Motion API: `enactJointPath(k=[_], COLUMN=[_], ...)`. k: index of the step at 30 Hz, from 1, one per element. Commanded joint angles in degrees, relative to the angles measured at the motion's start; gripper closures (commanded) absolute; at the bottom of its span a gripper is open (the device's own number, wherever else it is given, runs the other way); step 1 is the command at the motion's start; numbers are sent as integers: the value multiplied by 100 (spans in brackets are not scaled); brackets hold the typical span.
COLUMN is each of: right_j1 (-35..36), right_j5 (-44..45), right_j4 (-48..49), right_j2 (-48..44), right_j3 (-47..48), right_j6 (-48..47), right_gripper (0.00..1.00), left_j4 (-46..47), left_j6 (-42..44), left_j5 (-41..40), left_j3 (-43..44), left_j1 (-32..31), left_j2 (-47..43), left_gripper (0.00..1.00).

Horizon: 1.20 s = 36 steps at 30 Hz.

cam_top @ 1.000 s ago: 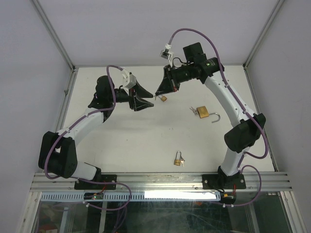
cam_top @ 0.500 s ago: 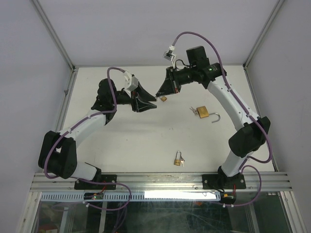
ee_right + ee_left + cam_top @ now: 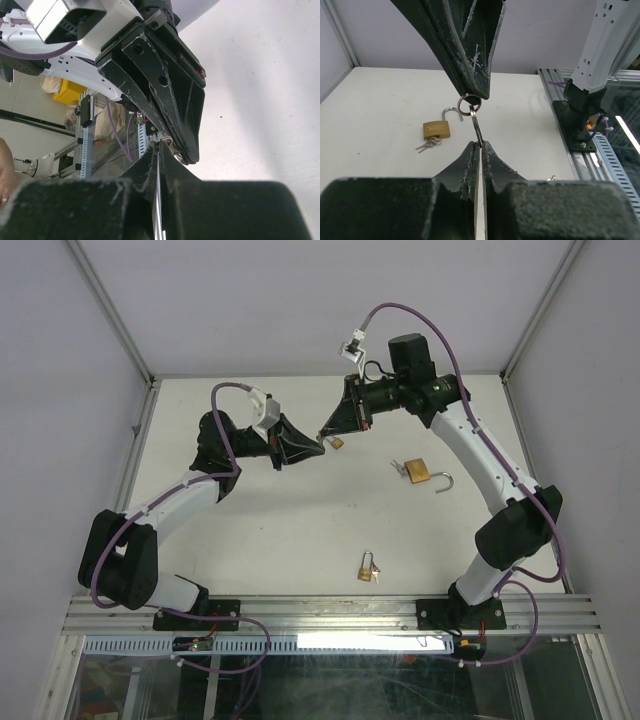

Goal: Unlock with the key
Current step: Pick up the key from the center of the board.

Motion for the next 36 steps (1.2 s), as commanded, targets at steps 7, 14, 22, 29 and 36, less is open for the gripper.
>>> enactJointPath(k=[7, 14, 22, 29, 36], right_j1=[-65, -66, -71, -233, -345], right_j5=[-224, -218, -219, -304, 672], right_j4=[478, 488, 506, 279, -1782], right_j2=[-314, -342, -342, -461, -210], right_j3=[-95, -109, -111, -242, 12], right_j6=[283, 295, 313, 100, -1237], right_gripper=[100, 100, 100, 100, 100], left_j4=[566, 695, 766, 138, -3849], left_j6=[-306, -395, -435, -268, 2347], left_j5=[-189, -104, -100, -198, -993], left_j3=[-81, -86, -49, 35, 986], left_j1=[-55, -59, -64, -64, -118], left_j2=[-300, -260, -248, -347, -499], left_gripper=[100, 75, 95, 100, 100])
